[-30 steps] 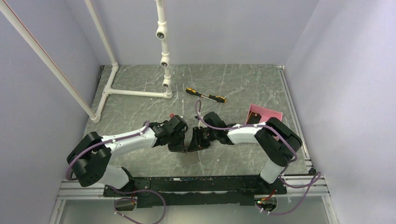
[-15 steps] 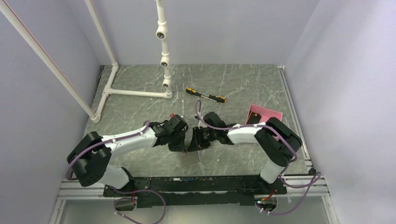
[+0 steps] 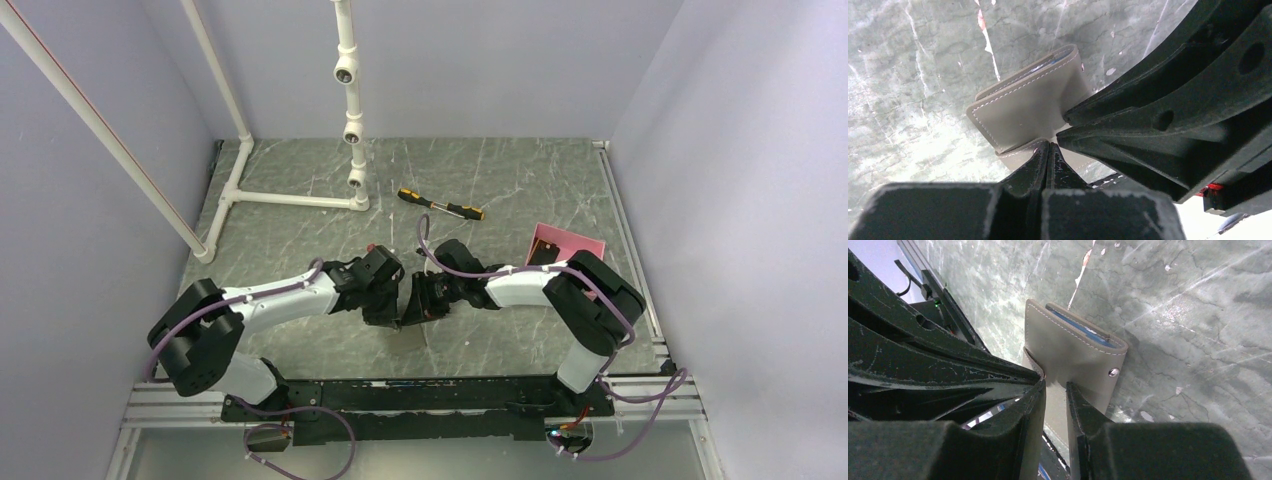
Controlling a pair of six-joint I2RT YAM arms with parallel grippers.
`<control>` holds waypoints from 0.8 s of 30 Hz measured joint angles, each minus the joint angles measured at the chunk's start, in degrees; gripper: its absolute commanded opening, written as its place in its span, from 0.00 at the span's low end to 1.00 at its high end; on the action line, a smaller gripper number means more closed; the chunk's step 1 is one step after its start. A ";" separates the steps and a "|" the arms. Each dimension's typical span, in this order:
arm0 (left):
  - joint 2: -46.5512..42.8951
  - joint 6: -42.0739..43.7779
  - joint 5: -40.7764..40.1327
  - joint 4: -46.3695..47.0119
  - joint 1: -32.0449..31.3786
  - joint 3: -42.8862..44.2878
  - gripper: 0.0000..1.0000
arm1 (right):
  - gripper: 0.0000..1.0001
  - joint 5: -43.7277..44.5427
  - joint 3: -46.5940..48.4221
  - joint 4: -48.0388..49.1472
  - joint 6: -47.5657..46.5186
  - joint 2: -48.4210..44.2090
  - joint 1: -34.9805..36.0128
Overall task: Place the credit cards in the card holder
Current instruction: Close the card holder at the center of the board.
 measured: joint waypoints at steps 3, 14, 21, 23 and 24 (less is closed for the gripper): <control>0.61 0.00 0.00 0.68 0.00 0.02 0.00 | 0.25 -0.09 0.13 0.00 0.00 0.17 0.00; 0.87 -0.28 -0.68 3.30 0.20 -1.38 0.00 | 0.25 -0.13 0.13 0.02 -0.02 0.22 0.00; -4.00 -2.71 -0.63 15.10 0.48 -10.36 0.00 | 0.25 -0.20 0.13 0.13 0.00 0.31 0.02; -5.03 -3.76 -0.68 18.49 0.55 -12.70 0.00 | 0.25 -0.20 0.13 0.11 -0.02 0.33 0.00; -5.35 -4.42 -0.76 19.93 0.57 -13.73 0.00 | 0.25 -0.20 0.13 0.11 -0.02 0.33 0.00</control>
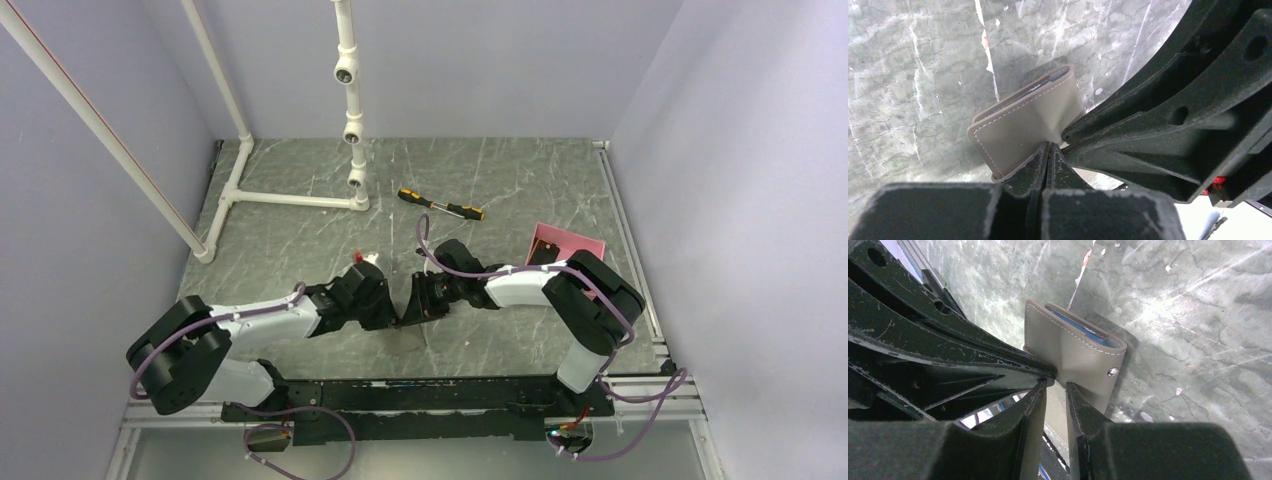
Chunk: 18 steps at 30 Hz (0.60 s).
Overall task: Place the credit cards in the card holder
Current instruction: Close the card holder at the center of the board.
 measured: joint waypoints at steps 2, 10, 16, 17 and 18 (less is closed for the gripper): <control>-0.74 -1.20 -0.28 3.10 0.00 -2.27 0.00 | 0.25 0.00 -0.02 -0.02 0.02 0.00 0.00; -2.58 -6.16 -7.80 14.73 -4.76 -9.05 0.00 | 0.25 -0.90 -0.02 -0.35 0.02 0.24 -0.74; -2.12 -12.96 -25.94 26.51 -14.67 -15.61 0.00 | 0.24 -1.88 -0.02 -0.87 -0.13 0.48 -1.60; -1.42 -14.43 -28.46 30.47 -16.00 -17.09 0.00 | 0.24 -1.95 -0.02 -0.87 -0.11 0.52 -1.64; -0.55 -15.80 -30.60 33.46 -17.16 -18.23 0.00 | 0.24 -1.97 -0.02 -0.90 -0.13 0.50 -1.68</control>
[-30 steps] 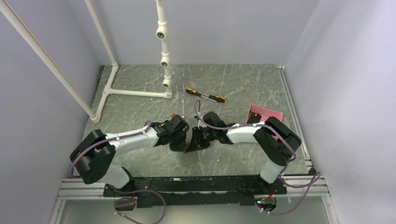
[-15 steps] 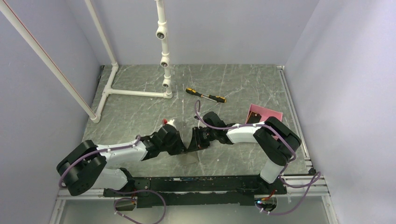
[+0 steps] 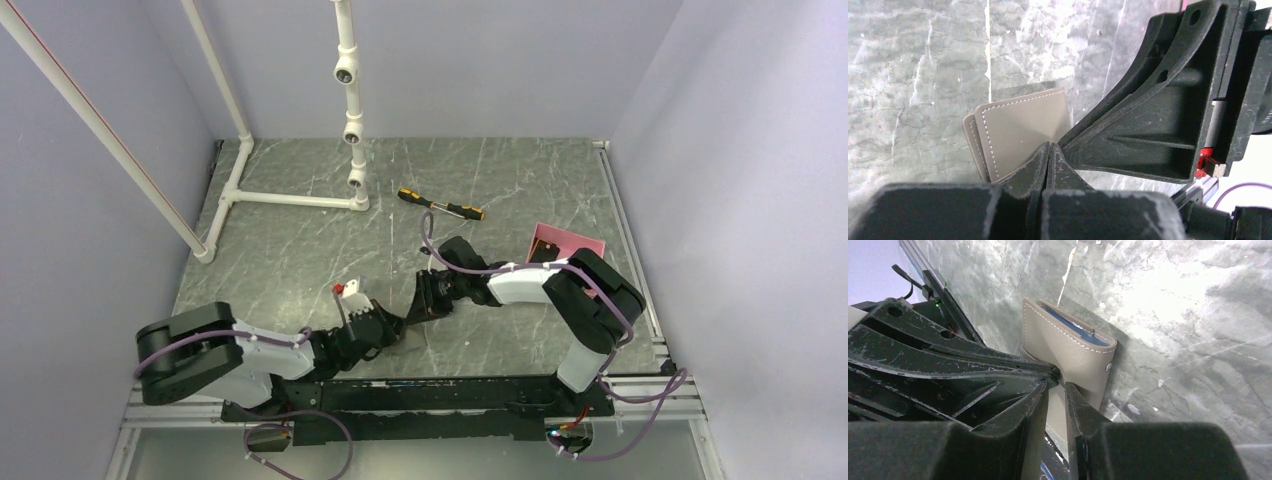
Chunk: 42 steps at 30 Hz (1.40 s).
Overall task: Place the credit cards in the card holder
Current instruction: Close the card holder at the center of the board, then reset both arms
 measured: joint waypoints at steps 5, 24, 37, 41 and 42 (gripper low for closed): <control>8.59 -9.66 -11.26 16.61 -5.70 -5.03 0.00 | 0.24 0.07 0.02 -0.48 -0.09 -0.22 -0.37; -15.50 0.70 -3.72 -37.42 -4.83 11.21 0.75 | 0.49 11.56 8.35 -20.13 -8.98 -5.40 2.32; -24.72 21.05 9.33 -59.89 6.03 31.28 0.97 | 0.82 23.87 9.16 -33.22 -14.25 -23.78 1.64; -22.36 28.22 9.92 -65.33 6.38 41.77 0.99 | 0.97 30.82 14.36 -40.74 -16.70 -31.85 -0.59; -21.66 29.59 9.73 -66.14 6.45 44.26 0.99 | 0.98 32.57 16.13 -42.27 -17.38 -33.29 -0.96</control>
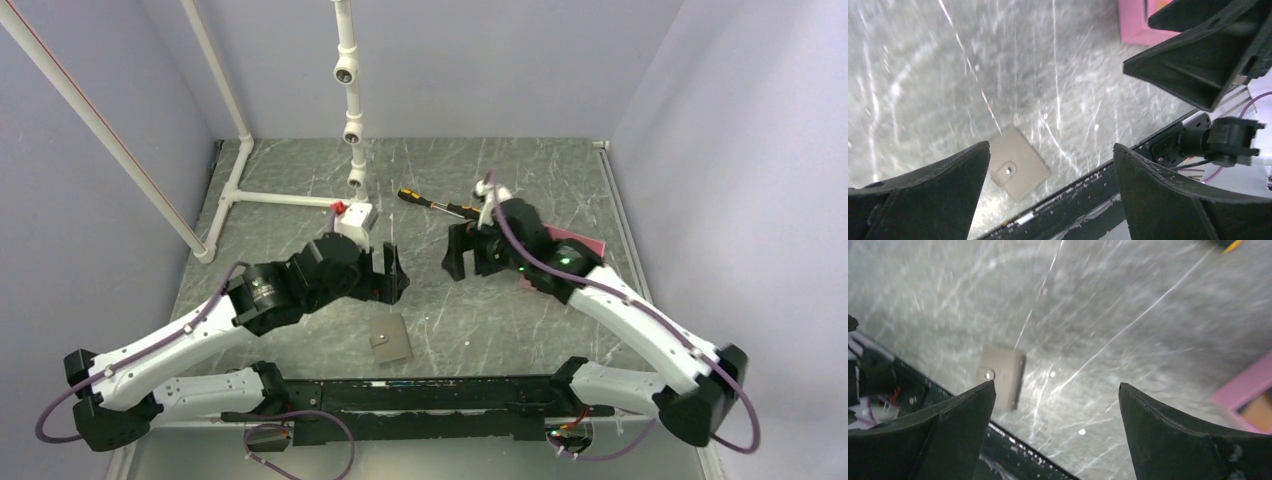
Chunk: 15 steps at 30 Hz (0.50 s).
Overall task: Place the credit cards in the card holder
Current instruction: Reset both arms
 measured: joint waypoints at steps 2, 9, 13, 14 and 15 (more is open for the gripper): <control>1.66 3.63 -1.31 -2.32 0.09 6.56 0.99 | 1.00 4.50 4.85 -3.23 -1.57 -3.52 -0.76; 3.23 17.05 -6.73 -3.65 0.20 26.25 0.99 | 1.00 18.01 20.76 -8.81 -6.93 -14.97 -0.92; 3.13 22.67 -7.96 -2.14 0.20 32.76 0.99 | 1.00 23.54 25.49 -9.49 -9.90 -20.52 -0.92; 3.10 23.80 -8.02 -1.75 0.20 33.83 0.99 | 1.00 24.98 26.71 -9.64 -10.60 -21.94 -0.92; 3.06 24.81 -8.11 -1.44 0.20 34.69 1.00 | 1.00 26.36 27.96 -9.66 -11.21 -23.12 -0.92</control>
